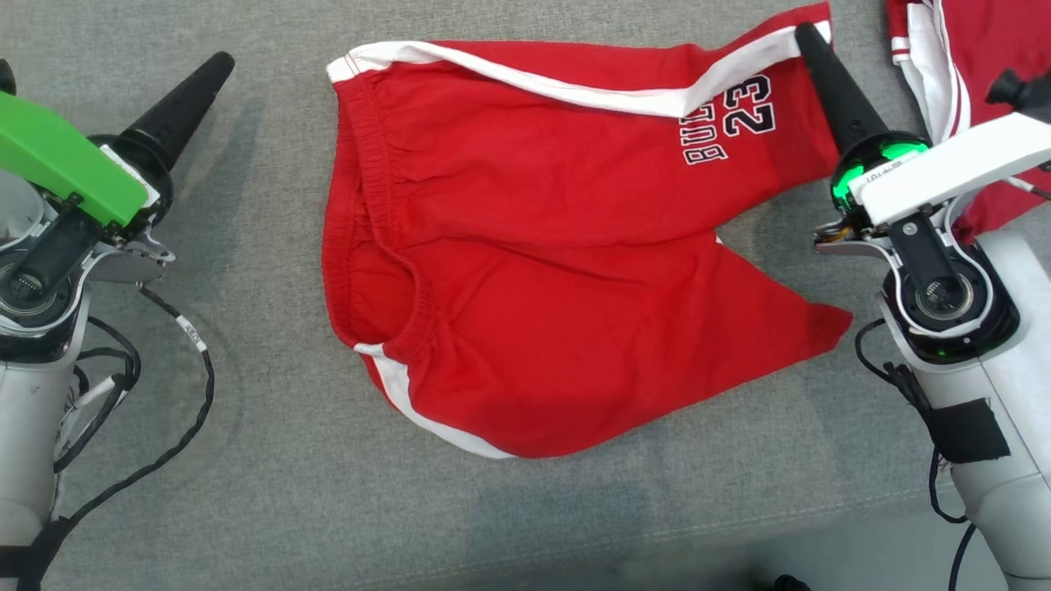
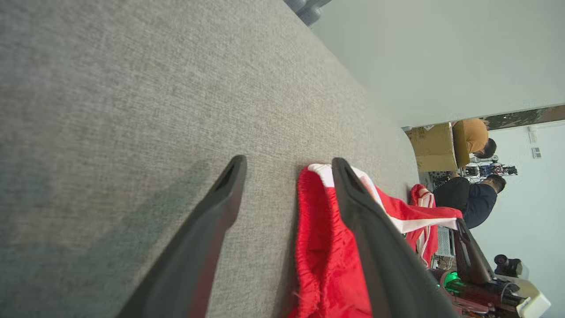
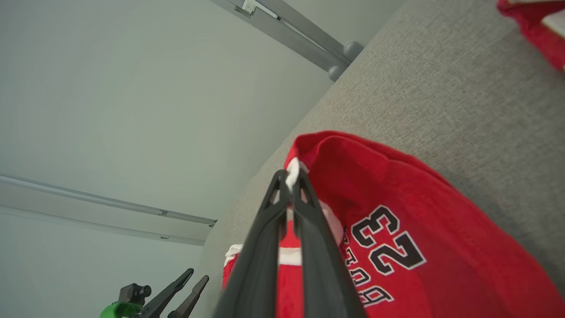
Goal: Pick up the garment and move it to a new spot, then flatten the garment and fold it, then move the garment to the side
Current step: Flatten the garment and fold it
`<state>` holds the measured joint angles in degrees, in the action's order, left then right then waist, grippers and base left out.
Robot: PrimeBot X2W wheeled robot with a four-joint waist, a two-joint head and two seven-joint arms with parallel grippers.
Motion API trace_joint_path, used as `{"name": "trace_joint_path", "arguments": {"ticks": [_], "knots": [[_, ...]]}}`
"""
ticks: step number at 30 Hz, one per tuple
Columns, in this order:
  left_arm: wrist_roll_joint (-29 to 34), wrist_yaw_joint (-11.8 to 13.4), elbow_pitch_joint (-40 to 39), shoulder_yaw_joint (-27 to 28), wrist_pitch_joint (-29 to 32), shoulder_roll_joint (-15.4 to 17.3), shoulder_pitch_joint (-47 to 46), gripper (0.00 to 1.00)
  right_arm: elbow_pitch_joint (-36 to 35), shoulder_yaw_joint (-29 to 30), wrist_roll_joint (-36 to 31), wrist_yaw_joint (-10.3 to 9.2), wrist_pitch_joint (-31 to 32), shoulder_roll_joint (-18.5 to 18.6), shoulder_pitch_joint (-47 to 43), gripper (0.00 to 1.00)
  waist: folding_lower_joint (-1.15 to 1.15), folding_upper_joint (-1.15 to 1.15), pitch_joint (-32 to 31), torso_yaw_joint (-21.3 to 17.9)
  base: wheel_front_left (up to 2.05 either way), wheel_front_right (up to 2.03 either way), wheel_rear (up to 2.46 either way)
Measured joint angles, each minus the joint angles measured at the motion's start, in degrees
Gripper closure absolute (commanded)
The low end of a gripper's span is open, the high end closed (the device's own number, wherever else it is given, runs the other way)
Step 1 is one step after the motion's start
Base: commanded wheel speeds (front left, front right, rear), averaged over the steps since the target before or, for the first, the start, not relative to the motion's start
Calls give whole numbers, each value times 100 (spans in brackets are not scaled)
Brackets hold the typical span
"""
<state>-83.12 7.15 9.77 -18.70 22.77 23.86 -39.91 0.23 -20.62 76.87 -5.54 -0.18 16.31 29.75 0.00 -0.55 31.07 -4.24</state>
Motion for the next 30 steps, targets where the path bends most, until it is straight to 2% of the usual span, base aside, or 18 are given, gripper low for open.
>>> {"name": "trace_joint_path", "arguments": {"ticks": [9,16,30], "knots": [[-97,0,513,-211,474,-25,-331,0,371,-203,-73,160,25,-197,283,100,0,0,78,-256,0,0,0],[-179,0,678,-416,826,-356,-649,0,655,-202,-90,279,-4,-213,288,100,0,0,67,-364,0,0,0],[-82,0,1125,-556,1005,-328,-933,0,1025,-236,-90,465,-40,-372,400,100,0,0,11,-420,0,0,0]]}}
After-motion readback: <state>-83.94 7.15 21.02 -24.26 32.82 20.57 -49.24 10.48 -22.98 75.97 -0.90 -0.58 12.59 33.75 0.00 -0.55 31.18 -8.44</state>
